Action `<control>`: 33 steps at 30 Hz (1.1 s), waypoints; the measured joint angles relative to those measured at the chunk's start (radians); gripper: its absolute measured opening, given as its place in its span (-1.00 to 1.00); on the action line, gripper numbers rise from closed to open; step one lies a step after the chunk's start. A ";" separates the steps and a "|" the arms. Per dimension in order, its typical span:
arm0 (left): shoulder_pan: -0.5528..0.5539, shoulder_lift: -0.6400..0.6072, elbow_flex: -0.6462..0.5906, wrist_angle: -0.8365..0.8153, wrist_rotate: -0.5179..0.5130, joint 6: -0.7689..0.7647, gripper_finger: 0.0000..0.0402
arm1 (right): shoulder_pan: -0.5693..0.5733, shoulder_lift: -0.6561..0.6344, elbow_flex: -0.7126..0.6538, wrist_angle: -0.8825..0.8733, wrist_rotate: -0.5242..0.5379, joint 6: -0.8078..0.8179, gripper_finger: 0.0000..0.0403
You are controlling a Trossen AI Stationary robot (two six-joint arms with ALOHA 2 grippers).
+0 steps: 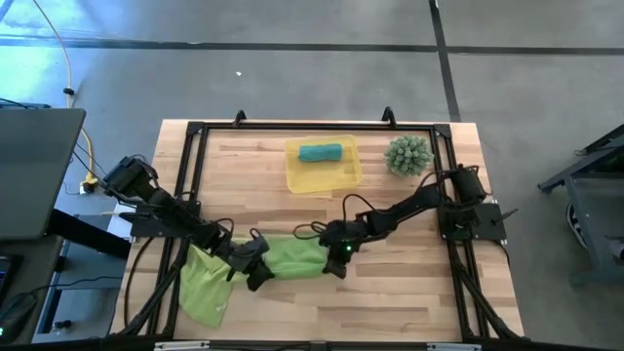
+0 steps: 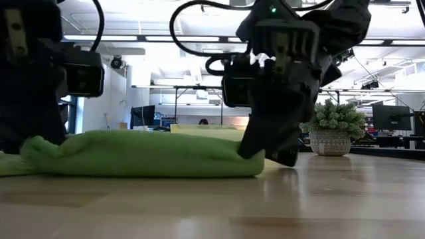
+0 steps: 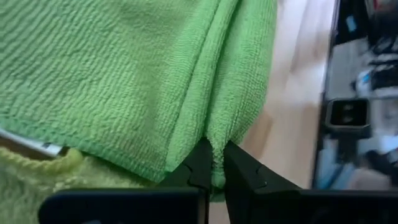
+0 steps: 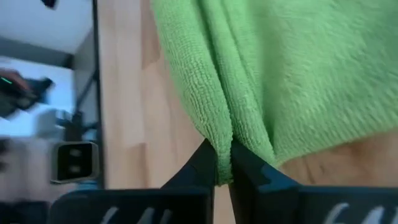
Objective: Roll microfiber towels into tight, uniform cylinder then place into a basket
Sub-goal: Roll the green microfiber cloth
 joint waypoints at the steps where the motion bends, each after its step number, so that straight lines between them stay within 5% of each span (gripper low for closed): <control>1: 0.003 -0.001 0.000 0.002 0.010 -0.038 -0.93 | -0.006 0.000 0.000 0.002 -0.019 0.032 -0.95; 8: 0.039 -0.002 0.001 0.033 0.108 -0.227 -0.93 | -0.029 -0.001 0.002 0.005 -0.138 0.155 -0.94; 17: 0.066 -0.003 0.004 -0.095 0.114 -0.322 -0.93 | -0.043 0.043 0.007 -0.026 -0.029 0.146 -0.94; 22: 0.066 -0.002 0.004 -0.121 0.113 -0.306 -0.93 | -0.042 0.040 0.005 -0.003 0.014 -0.061 -0.88; 33: 0.065 -0.003 0.003 -0.143 0.121 -0.300 -0.93 | -0.083 -0.154 -0.004 -0.100 0.052 -0.484 -0.24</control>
